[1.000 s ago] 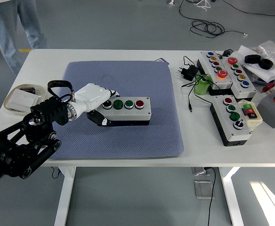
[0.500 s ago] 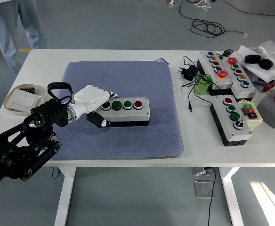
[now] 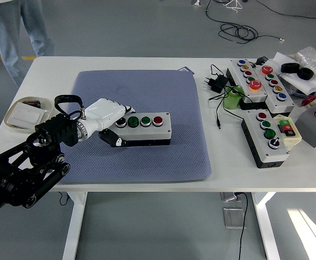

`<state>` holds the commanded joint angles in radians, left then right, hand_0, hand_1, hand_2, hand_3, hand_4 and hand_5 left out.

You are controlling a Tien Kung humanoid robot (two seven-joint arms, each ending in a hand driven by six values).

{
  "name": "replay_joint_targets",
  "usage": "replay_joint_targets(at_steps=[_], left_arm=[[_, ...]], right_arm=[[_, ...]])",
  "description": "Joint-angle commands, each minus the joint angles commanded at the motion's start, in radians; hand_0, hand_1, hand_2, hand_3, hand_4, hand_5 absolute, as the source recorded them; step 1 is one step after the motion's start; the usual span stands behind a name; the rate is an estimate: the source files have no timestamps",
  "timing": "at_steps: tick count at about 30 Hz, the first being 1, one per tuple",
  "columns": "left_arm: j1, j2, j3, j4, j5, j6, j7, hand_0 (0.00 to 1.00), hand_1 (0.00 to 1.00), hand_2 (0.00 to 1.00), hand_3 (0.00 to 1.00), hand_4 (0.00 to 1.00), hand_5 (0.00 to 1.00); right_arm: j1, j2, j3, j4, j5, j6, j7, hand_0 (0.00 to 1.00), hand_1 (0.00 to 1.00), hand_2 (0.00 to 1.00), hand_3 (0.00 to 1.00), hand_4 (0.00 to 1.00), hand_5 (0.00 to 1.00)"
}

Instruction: Pick up the button,place it on the desk,press the button,press the button

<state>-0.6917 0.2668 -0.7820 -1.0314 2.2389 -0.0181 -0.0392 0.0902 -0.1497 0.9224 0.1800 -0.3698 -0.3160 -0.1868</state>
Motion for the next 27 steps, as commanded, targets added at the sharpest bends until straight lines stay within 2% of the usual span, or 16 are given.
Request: replay_joint_targets(at_steps=[3,4,9,10,15,16,21,22,27], left_arm=[[0.002,0.000,0.000,-0.002,-0.002,-0.001,0.001,0.660,0.738,0.711,0.724,0.740,0.101],[0.002,0.000,-0.001,-0.003,-0.003,-0.002,0.001,0.724,0.777,0.728,0.737,0.761,0.116],[0.003,0.000,-0.004,-0.008,-0.005,-0.012,0.000,0.724,0.777,0.728,0.737,0.761,0.116],[0.003,0.000,-0.005,-0.010,-0.005,-0.017,0.000,0.780,0.810,0.776,0.781,0.809,0.156],[0.001,0.001,-0.011,-0.018,-0.005,-0.041,-0.003,0.780,0.810,0.776,0.781,0.809,0.156],[0.001,0.002,-0.012,-0.019,-0.005,-0.044,-0.004,0.829,0.866,0.847,0.821,0.893,0.249],[0.002,0.004,-0.016,-0.024,-0.013,-0.061,-0.002,0.829,0.866,0.847,0.821,0.893,0.249],[0.002,0.004,-0.017,-0.025,-0.016,-0.062,-0.002,0.847,0.900,0.909,0.848,0.910,0.275],[0.006,0.006,-0.025,-0.029,-0.037,-0.065,-0.003,0.847,0.900,0.909,0.848,0.910,0.275]], right_arm=[[-0.001,0.000,0.000,0.000,-0.001,0.000,0.000,0.787,0.797,0.817,0.751,0.412,0.479],[-0.002,0.000,0.000,0.000,-0.001,0.000,0.000,0.787,0.797,0.817,0.751,0.412,0.479],[-0.002,-0.001,0.002,0.000,-0.002,0.000,0.002,0.787,0.797,0.817,0.751,0.412,0.479],[-0.001,-0.001,0.002,0.000,-0.002,0.000,0.002,0.787,0.797,0.817,0.751,0.412,0.479],[0.000,-0.001,0.001,0.000,0.003,0.001,0.005,0.787,0.797,0.817,0.751,0.412,0.479],[0.001,-0.001,0.001,0.000,0.003,0.001,0.005,0.787,0.797,0.817,0.751,0.412,0.479],[0.002,0.000,-0.001,0.000,0.004,0.001,0.005,0.787,0.797,0.817,0.751,0.412,0.479],[0.002,0.000,-0.001,0.000,0.004,0.001,0.004,0.787,0.797,0.817,0.751,0.412,0.479],[0.002,0.000,-0.003,0.000,0.006,0.001,0.004,0.787,0.797,0.817,0.751,0.412,0.479]])
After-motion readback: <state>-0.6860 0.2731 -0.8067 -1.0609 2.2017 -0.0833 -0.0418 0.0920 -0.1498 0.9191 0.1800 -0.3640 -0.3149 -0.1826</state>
